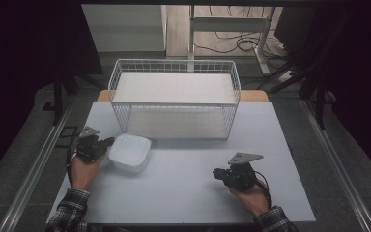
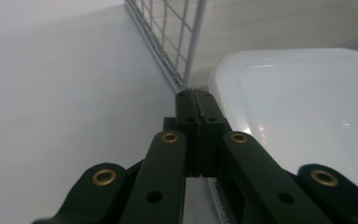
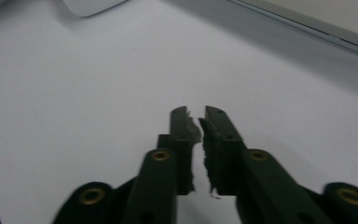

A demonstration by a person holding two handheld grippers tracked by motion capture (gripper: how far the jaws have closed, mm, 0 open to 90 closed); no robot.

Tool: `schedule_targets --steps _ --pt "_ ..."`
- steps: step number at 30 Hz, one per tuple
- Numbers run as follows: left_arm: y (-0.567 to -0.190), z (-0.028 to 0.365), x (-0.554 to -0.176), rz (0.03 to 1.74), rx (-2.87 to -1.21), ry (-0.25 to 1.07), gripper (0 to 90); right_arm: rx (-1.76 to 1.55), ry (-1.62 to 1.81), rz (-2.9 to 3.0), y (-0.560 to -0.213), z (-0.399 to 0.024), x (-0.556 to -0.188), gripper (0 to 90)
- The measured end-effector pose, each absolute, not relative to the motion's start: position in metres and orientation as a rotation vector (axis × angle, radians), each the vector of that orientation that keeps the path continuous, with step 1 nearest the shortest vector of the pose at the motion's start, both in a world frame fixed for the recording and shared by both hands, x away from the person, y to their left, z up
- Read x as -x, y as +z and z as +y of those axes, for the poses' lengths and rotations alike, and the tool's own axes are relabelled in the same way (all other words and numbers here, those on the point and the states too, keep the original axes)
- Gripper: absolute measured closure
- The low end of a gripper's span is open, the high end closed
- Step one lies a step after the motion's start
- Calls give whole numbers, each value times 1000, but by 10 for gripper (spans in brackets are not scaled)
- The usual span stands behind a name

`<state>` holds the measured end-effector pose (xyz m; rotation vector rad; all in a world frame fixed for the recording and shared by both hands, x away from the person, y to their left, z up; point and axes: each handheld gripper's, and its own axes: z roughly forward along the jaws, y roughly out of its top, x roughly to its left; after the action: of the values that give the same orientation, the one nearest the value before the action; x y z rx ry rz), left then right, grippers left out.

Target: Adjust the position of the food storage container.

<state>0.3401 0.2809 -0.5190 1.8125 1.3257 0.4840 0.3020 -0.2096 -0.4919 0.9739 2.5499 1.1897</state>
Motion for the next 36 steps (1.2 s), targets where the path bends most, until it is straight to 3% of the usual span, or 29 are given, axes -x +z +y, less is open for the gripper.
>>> schedule_targets --steps 3,18,36 --pt "-519 275 -339 1311 -1818 471 900 -952 1170 2576 -492 -199 -309 894" --pt "-515 230 -326 1220 -1882 427 900 -907 1151 2587 -495 -149 -333 895" --pt "-513 168 -301 1101 -1954 346 900 -942 1160 2586 -505 -137 -325 894"
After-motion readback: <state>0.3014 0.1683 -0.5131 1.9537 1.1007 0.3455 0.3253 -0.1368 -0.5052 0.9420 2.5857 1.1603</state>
